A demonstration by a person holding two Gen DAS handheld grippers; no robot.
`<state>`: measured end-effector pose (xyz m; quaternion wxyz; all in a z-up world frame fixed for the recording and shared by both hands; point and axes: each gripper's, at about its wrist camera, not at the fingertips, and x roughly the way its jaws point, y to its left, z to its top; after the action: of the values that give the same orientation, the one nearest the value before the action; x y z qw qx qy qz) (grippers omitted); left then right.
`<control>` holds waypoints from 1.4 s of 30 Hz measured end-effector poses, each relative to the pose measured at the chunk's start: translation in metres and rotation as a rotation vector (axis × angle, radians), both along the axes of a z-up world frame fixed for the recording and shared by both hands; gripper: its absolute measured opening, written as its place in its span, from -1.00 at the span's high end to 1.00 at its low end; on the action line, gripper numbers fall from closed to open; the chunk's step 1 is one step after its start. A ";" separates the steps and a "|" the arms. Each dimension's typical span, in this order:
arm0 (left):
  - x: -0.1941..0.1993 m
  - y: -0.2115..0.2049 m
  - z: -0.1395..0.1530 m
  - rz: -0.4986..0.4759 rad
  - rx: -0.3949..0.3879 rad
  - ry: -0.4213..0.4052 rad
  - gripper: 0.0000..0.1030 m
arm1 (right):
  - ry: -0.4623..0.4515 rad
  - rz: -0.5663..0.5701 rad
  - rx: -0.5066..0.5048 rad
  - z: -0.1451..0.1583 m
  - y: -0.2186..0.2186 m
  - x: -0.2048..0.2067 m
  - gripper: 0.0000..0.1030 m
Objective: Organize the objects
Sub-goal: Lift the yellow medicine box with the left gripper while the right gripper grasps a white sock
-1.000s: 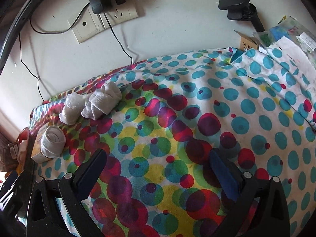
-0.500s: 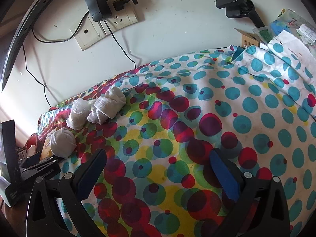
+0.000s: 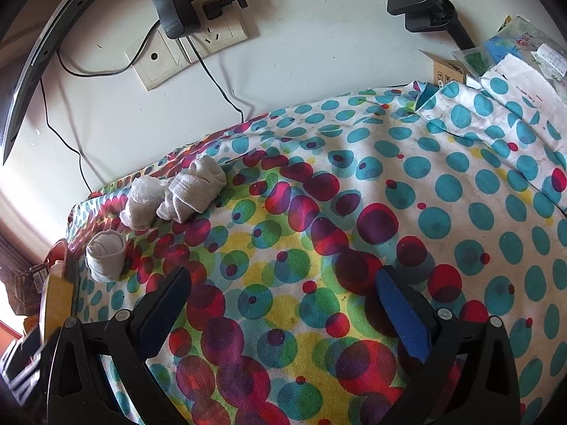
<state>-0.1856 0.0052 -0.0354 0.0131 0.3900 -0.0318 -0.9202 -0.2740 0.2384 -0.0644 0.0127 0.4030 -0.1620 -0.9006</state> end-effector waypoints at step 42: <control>0.079 -0.035 -0.024 0.010 0.090 0.066 -0.01 | 0.084 0.289 0.230 0.025 -0.090 -0.028 0.70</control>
<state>-0.1062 -0.0302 -0.0591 0.0014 0.3597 0.0119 -0.9330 -0.3022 0.1482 -0.0397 0.1024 0.3832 0.0021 -0.9180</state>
